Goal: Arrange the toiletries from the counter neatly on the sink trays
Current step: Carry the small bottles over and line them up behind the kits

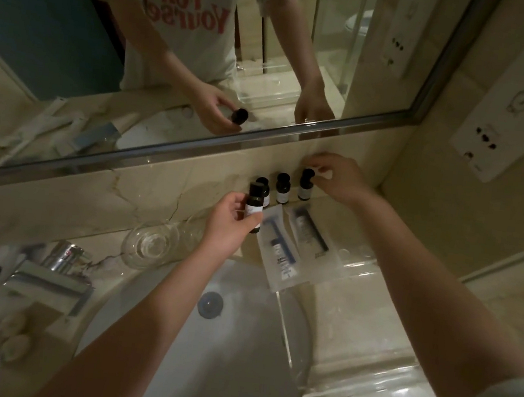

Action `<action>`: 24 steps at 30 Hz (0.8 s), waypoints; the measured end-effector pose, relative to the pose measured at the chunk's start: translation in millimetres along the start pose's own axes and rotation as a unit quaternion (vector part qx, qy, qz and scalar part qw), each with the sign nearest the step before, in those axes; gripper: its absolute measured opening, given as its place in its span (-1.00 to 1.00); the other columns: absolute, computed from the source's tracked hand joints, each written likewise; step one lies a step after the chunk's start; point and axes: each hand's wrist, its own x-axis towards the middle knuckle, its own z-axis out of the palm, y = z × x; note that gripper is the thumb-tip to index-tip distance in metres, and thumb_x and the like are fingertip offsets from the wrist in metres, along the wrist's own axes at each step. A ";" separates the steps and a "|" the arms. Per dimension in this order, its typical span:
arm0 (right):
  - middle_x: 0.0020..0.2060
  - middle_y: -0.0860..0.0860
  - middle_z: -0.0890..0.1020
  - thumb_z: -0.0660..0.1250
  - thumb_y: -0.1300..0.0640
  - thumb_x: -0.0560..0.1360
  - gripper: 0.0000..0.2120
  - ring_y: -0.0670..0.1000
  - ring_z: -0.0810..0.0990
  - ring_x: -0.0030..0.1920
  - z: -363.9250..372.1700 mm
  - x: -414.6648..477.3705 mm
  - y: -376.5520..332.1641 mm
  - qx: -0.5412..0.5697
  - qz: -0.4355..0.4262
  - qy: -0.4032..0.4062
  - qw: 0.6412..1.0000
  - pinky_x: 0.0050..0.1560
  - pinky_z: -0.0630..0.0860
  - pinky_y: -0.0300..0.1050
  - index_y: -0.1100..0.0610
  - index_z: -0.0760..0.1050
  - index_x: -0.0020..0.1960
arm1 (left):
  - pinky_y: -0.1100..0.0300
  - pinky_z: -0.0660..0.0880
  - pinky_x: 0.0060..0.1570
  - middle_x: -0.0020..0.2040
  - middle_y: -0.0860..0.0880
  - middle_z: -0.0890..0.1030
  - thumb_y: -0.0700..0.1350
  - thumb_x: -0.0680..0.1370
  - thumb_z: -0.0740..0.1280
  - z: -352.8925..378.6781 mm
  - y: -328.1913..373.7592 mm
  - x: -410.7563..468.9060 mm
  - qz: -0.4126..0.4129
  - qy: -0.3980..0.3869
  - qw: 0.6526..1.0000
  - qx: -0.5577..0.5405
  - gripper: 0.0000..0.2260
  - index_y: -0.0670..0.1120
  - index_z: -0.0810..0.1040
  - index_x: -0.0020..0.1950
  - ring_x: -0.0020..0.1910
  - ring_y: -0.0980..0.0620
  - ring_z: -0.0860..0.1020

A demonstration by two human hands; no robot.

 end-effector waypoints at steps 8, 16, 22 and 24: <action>-0.02 -0.01 0.63 0.37 0.07 0.46 -0.79 0.01 0.56 -0.04 -0.9 7.0 -16.7 -0.198 -0.031 -0.043 0.979 -0.08 0.44 -0.12 0.03 0.56 0.09 | 0.34 0.44 -0.18 0.01 -0.02 0.56 -0.26 0.45 0.40 -3.0 3.0 -9.0 0.005 0.006 1.000 0.007 -0.75 -0.05 0.44 0.05 -0.07 0.07 0.55; -0.01 -0.03 0.57 0.34 -0.07 0.46 -0.66 0.01 0.52 -0.04 -12.2 2.2 -23.1 -0.241 -0.052 -0.038 0.968 -0.12 0.43 -0.12 0.04 0.48 0.18 | 0.13 0.52 0.03 0.11 -0.07 0.59 -0.22 0.44 0.42 -5.5 -1.7 -7.5 -0.005 0.010 1.000 0.018 -0.74 -0.01 0.45 0.05 0.05 -0.02 0.59; 0.08 0.06 0.61 0.33 0.14 0.50 -0.75 0.08 0.56 0.04 -8.3 8.7 -18.8 -0.237 -0.058 -0.066 0.967 0.03 0.50 -0.06 0.05 0.55 0.17 | 0.21 0.48 -0.05 0.08 -0.05 0.58 -0.24 0.45 0.41 -4.5 2.2 -7.3 -0.006 0.010 1.000 0.014 -0.74 -0.04 0.46 0.08 0.03 -0.01 0.58; 0.01 0.04 0.63 0.36 0.09 0.48 -0.78 0.03 0.55 -0.06 -6.3 10.9 -19.6 -0.243 -0.046 -0.062 0.967 -0.03 0.50 -0.07 0.08 0.56 0.12 | 0.21 0.48 -0.06 0.08 -0.06 0.59 -0.24 0.45 0.40 -4.5 1.9 -8.0 -0.006 0.011 1.000 0.011 -0.74 -0.05 0.46 0.08 0.04 -0.01 0.59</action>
